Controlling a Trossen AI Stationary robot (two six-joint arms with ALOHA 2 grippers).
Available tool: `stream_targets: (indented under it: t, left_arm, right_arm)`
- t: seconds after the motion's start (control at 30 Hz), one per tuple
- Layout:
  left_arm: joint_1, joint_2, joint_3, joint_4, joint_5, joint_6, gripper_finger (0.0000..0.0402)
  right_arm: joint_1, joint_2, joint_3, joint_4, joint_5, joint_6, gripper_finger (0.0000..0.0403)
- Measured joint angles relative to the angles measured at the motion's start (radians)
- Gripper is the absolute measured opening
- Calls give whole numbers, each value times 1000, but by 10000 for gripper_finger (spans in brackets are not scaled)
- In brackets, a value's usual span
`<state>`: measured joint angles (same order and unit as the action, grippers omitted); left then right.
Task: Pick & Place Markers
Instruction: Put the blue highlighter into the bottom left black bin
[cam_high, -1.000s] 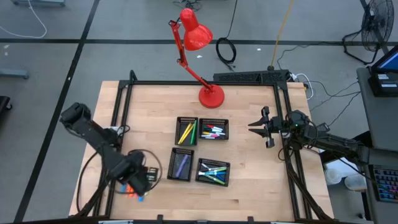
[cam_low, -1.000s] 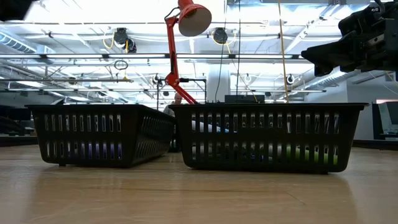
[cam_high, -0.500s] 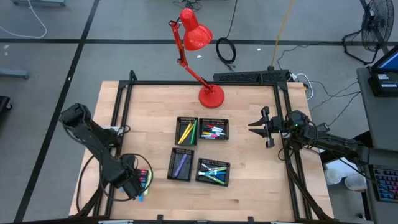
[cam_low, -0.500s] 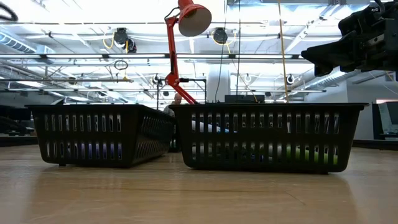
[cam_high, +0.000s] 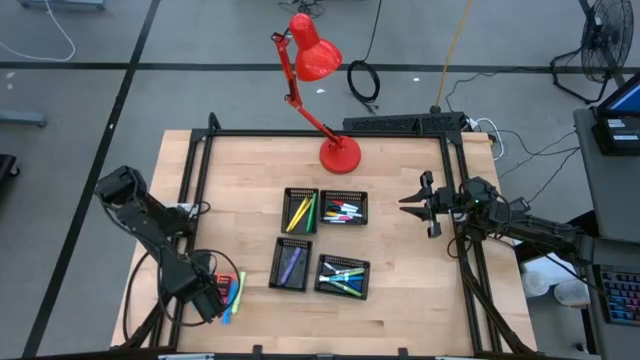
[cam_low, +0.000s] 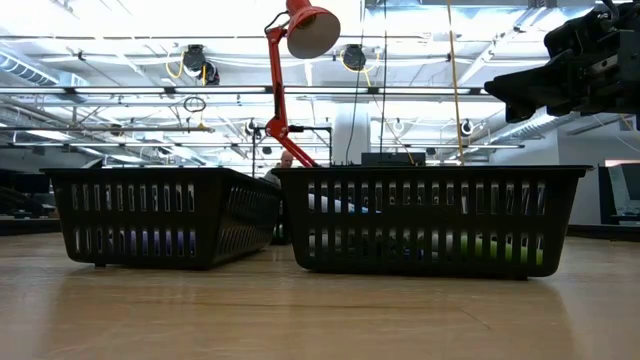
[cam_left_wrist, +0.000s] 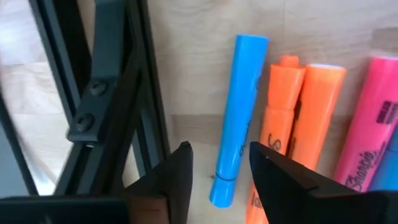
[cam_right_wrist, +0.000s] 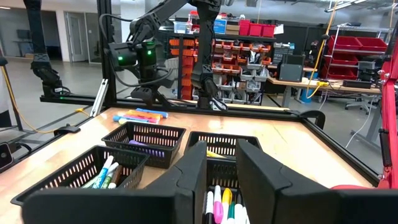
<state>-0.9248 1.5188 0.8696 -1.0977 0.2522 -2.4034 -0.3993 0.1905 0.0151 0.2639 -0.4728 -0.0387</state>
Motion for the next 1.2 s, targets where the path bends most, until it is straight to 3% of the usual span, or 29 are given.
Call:
stream_targets:
  t: [0.67, 1.2]
  left_arm:
    - [-14, 2, 0, 34, -44, -11, 133]
    - [-13, 132, 0, 72, -67, 30, 133]
  right_arm:
    - [0, 0, 0, 0, 0, 0, 77]
    - [0, 0, 0, 0, 0, 0, 77]
